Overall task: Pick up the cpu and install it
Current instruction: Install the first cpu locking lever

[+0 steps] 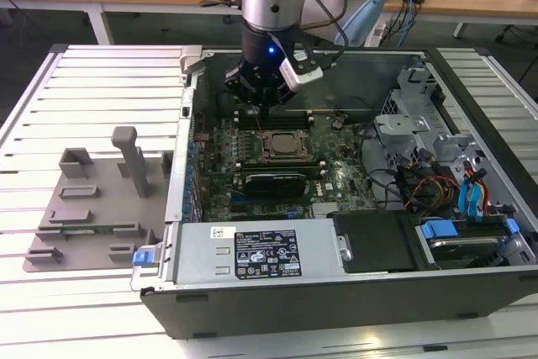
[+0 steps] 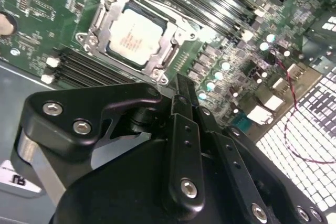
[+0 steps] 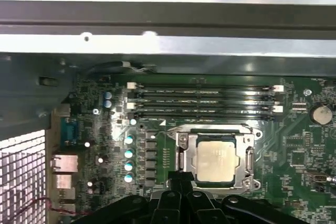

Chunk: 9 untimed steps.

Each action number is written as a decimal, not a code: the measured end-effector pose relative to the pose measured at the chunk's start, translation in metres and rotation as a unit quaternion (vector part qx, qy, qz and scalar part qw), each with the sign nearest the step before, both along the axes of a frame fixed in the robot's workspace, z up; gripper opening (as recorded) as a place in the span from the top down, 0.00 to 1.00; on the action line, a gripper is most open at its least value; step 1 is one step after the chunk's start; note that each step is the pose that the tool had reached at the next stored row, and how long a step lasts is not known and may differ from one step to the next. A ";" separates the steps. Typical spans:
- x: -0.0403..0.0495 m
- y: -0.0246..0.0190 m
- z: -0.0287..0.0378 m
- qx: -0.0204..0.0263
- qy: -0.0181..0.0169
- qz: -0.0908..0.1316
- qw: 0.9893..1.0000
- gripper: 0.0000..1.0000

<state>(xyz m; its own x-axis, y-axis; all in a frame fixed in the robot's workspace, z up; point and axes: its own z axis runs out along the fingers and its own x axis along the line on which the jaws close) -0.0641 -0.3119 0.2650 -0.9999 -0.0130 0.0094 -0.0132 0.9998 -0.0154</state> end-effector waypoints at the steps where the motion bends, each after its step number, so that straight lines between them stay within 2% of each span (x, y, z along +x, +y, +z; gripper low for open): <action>1: -0.0015 0.0000 0.0000 0.000 0.000 0.000 1.000 0.89; 2: -0.0064 0.0001 -0.0001 0.000 0.000 0.000 1.000 0.89; 6: -0.0144 0.0012 -0.0004 0.000 0.000 0.000 1.000 0.89; 8: -0.0210 0.0035 -0.0010 0.000 0.000 0.000 1.000 0.89; 9: -0.0216 0.0068 -0.0013 0.000 0.000 0.000 1.000 0.89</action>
